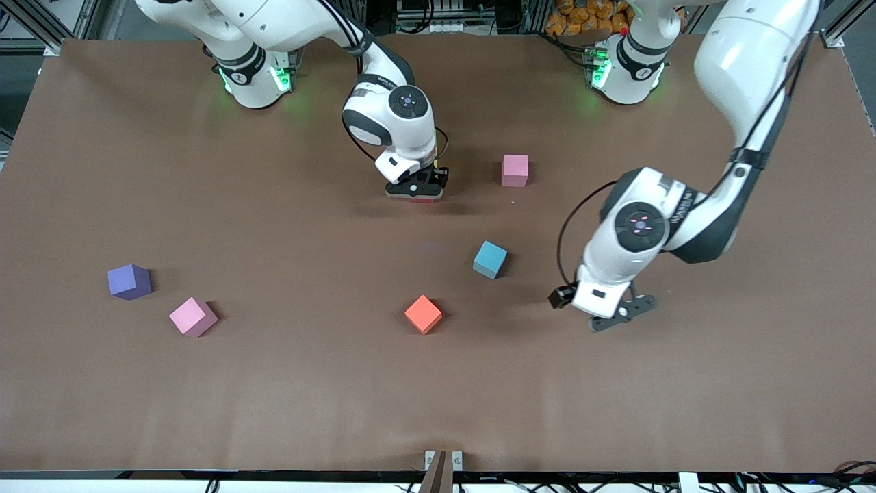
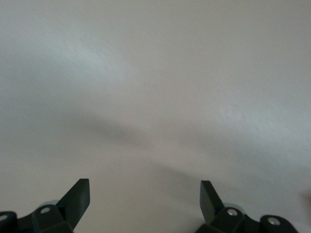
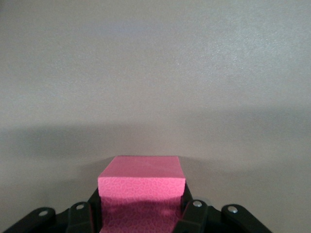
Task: Arrange blocks into number 1
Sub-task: 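Place the red cube below yellow while the left gripper grasps the cyan cube, then grasp the light pink cube with the right gripper while the left gripper carries cyan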
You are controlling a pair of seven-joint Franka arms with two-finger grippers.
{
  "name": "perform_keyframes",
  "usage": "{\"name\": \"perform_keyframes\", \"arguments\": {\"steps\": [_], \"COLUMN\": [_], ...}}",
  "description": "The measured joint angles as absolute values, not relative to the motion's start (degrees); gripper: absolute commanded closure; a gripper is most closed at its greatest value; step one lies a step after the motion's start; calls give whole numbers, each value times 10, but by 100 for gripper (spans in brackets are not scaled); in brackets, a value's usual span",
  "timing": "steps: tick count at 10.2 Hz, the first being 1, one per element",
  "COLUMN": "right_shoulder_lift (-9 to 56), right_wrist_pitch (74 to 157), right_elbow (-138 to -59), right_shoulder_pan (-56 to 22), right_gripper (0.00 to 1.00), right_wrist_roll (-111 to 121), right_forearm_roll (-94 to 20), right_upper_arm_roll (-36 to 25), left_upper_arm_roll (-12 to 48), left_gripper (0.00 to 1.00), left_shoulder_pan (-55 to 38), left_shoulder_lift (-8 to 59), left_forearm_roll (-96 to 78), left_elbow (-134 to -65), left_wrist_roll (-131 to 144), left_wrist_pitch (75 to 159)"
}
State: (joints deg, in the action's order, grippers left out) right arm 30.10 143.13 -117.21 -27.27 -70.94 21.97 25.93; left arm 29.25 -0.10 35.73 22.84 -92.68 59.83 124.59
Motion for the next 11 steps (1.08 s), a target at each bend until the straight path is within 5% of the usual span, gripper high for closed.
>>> {"name": "perform_keyframes", "arguments": {"steps": [2,6,11], "right_shoulder_lift": [301,292,269], "right_wrist_pitch": [1433,1430,1392], "right_elbow": [-1174,-1150,-1086], "right_shoulder_pan": [-273,-248,-110], "right_gripper": [0,0,0], "right_wrist_roll": [-713,-714,-585], "right_forearm_roll": [232,236,236], "right_upper_arm_roll": [261,256,241], "left_upper_arm_roll": [293,292,294], "left_gripper": [0,0,0], "left_shoulder_pan": [-43,-88,-111], "left_shoulder_lift": [381,403,420], "left_forearm_roll": [228,229,229], "left_elbow": [-910,-903,-957], "left_wrist_roll": [684,878,1037], "left_wrist_pitch": [1246,1245,1272]}}
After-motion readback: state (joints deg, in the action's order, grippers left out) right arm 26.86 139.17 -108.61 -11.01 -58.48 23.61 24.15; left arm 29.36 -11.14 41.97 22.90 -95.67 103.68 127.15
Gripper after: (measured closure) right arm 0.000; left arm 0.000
